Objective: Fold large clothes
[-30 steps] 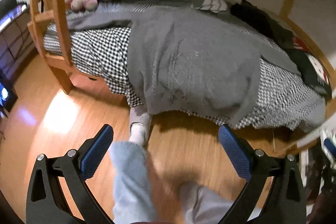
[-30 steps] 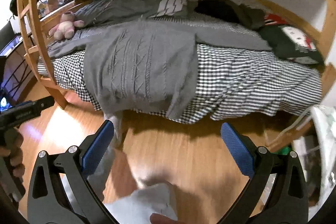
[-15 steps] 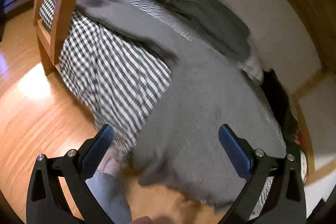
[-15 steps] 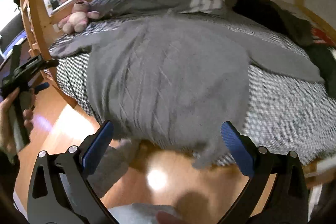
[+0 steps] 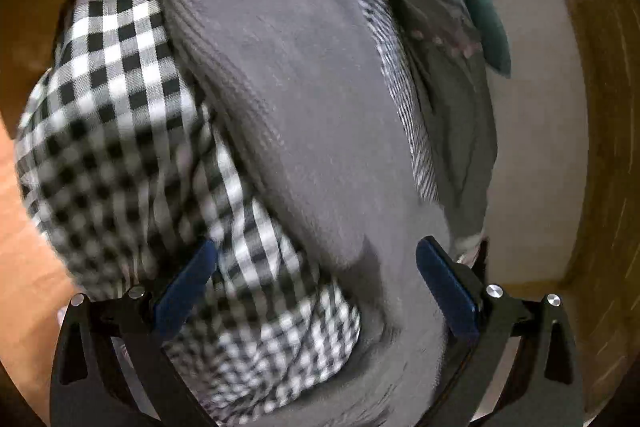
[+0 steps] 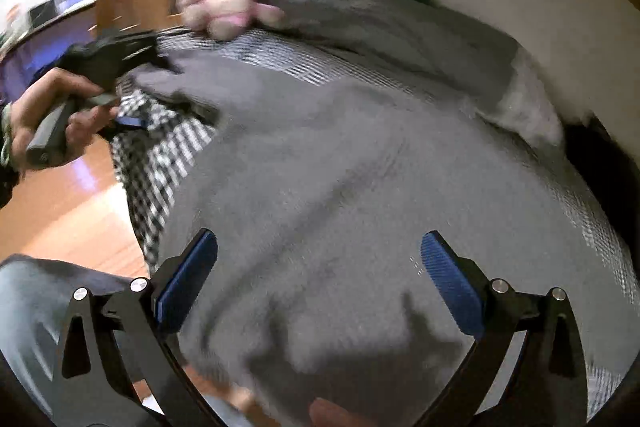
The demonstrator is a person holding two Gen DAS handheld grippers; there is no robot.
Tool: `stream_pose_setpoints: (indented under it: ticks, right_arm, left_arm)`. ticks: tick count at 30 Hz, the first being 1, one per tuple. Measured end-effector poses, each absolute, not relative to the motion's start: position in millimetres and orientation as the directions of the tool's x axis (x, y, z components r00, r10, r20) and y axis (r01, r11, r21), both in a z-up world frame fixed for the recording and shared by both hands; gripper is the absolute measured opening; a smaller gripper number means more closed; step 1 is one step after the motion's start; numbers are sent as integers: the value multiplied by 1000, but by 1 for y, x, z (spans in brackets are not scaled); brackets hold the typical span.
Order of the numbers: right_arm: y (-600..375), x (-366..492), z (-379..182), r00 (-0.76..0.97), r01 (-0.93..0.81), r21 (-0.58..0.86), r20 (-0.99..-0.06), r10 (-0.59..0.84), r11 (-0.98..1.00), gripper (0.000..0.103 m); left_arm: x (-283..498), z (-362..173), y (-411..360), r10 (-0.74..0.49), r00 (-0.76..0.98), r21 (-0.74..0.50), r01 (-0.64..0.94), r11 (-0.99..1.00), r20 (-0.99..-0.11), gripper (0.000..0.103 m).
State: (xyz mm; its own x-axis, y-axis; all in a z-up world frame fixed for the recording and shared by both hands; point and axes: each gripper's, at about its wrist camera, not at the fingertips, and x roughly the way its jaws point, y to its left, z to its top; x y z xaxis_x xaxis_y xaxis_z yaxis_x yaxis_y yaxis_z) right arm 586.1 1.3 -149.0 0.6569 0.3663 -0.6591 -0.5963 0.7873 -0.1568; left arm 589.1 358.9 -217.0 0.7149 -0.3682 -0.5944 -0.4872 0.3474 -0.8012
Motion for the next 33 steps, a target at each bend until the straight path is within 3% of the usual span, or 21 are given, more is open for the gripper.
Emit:
stream_pose_setpoints:
  ticks: [4, 8, 13, 16, 19, 21, 22, 25, 33]
  right_arm:
    - [59, 610, -166, 619, -678, -183, -664, 420, 711, 101]
    - [89, 616, -176, 597, -711, -176, -662, 453, 681, 101]
    - [112, 621, -184, 574, -742, -168, -660, 485, 649, 101]
    - [110, 619, -186, 559, -740, -121, -658, 505, 661, 101]
    - [111, 617, -191, 550, -737, -102, -664, 506, 668, 101]
    - [111, 615, -193, 541, -741, -96, -673, 504, 665, 101]
    - [111, 615, -193, 530, -744, -83, -677, 511, 663, 100]
    - [102, 612, -189, 520, -744, -55, -675, 524, 666, 100]
    - [6, 623, -190, 592, -619, -49, -686, 424, 784, 100]
  left_arm:
    - [593, -224, 368, -396, 720, -820, -524, 228, -570, 98]
    - [589, -202, 363, -374, 806, -888, -415, 196, -459, 98]
    - [611, -215, 372, -433, 753, -864, -476, 163, -496, 98]
    - [608, -204, 379, -404, 785, -882, -435, 180, -469, 97]
    - [610, -178, 384, -362, 828, -899, -352, 261, -429, 73]
    - [616, -177, 390, -364, 810, -883, -373, 286, -460, 41]
    - [618, -180, 393, -355, 791, -862, -409, 299, -498, 14]
    - [632, -176, 389, -369, 765, -842, -415, 344, -528, 9]
    - [651, -71, 320, -247, 816, -673, -217, 707, -523, 8]
